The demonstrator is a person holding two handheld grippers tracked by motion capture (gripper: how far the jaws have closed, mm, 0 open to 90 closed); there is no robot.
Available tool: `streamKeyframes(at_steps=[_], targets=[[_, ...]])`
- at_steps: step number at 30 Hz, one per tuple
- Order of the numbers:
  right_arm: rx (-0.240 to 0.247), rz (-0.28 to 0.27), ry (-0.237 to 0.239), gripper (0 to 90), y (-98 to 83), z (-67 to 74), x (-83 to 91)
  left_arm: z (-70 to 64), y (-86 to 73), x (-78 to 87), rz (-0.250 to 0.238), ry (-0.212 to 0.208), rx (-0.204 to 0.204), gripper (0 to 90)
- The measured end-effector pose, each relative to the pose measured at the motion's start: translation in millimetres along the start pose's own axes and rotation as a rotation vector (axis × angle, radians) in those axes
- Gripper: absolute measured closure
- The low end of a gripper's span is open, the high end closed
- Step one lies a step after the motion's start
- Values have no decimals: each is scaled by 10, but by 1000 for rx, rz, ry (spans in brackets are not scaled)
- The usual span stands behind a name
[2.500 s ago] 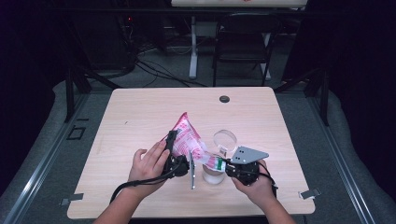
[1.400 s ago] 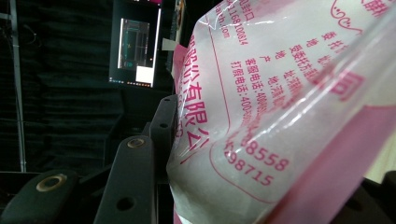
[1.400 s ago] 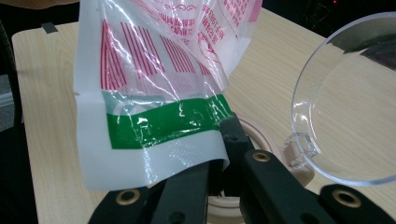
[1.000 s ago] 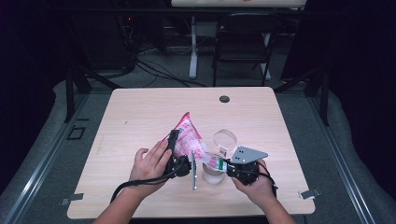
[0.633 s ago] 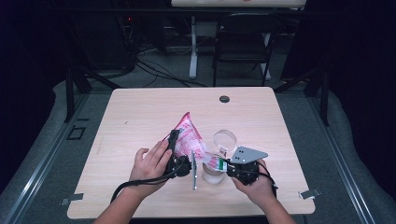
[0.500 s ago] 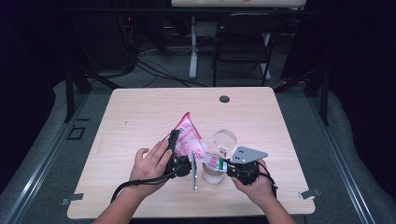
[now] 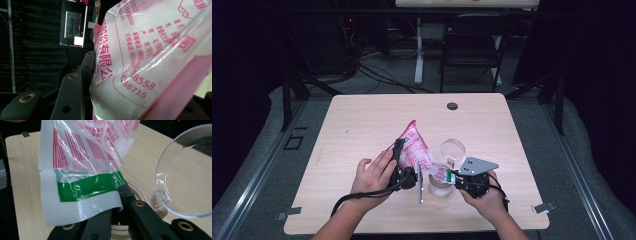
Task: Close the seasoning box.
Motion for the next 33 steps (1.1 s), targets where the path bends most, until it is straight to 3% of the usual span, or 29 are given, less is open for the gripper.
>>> streamKeyframes(at_steps=[33], targets=[[-5, -2, -5, 900, -2, -13, 2, 19, 25, -3, -2, 2, 2, 595]])
Point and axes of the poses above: each handheld gripper's, and its own axes: x roughly backward along the jaws, y roughly out of its top, z roughly to its left, the point moved 9 cm from there along -x, roughly forward along the jaws, and after that the axes turned 3 degrees about z, right-handed, at the moved point
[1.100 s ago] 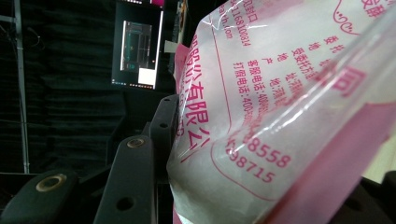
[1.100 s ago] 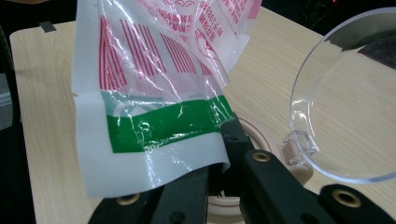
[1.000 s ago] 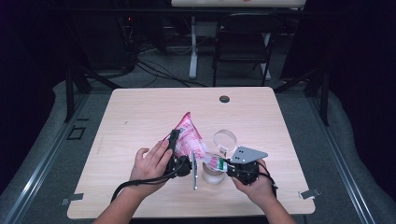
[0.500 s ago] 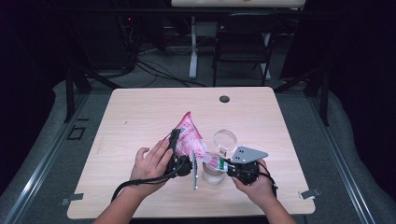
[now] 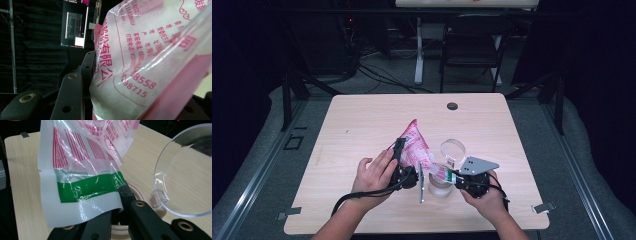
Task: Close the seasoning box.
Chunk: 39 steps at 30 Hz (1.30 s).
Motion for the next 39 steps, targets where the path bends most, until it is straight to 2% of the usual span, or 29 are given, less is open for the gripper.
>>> streamKeyframes(at_steps=[39], targets=[[-4, 13, -2, 900, -28, -26, -3, 10, 40, -1, -6, 6, -8, 594]])
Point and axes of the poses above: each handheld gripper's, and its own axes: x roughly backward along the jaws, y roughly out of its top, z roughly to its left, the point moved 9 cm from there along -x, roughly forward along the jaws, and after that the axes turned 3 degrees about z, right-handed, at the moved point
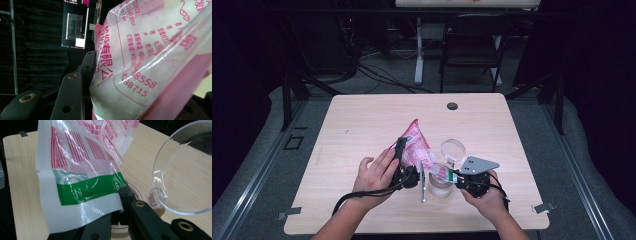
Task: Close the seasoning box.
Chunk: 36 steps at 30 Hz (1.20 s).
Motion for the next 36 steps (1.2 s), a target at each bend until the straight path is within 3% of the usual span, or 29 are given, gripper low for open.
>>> streamKeyframes(at_steps=[22, 36], targets=[[-5, 1, -6, 900, -14, -21, -7, -21, 18, -5, -2, -4, 6, 594], [-9, 7, -3, 900, -33, -33, -14, -7, 45, 12, -3, 8, -14, 594]])
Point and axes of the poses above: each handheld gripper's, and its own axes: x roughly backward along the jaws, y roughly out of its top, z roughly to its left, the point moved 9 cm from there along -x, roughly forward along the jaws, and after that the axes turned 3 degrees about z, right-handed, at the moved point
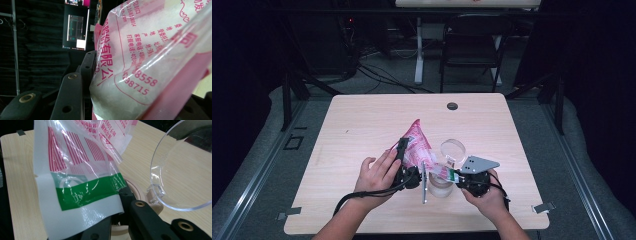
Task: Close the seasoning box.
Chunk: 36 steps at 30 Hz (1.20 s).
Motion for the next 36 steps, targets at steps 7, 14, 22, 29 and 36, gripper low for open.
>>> streamKeyframes(at_steps=[7, 14, 22, 29, 36], targets=[[-3, -1, 4, 900, -1, 3, -3, 9, 10, 4, -5, 5, -4, 594], [-1, 3, 1, 900, -6, -4, 0, 13, 14, 2, -7, 5, -3, 593], [-5, 2, -1, 900, -10, -16, 1, 19, 32, -1, -12, 9, -6, 593], [-3, 4, -3, 900, -14, -12, -2, 22, 31, -13, -4, 4, -8, 593], [-8, 2, -4, 900, -11, -19, 6, 37, 44, -5, -6, 8, -10, 593]])
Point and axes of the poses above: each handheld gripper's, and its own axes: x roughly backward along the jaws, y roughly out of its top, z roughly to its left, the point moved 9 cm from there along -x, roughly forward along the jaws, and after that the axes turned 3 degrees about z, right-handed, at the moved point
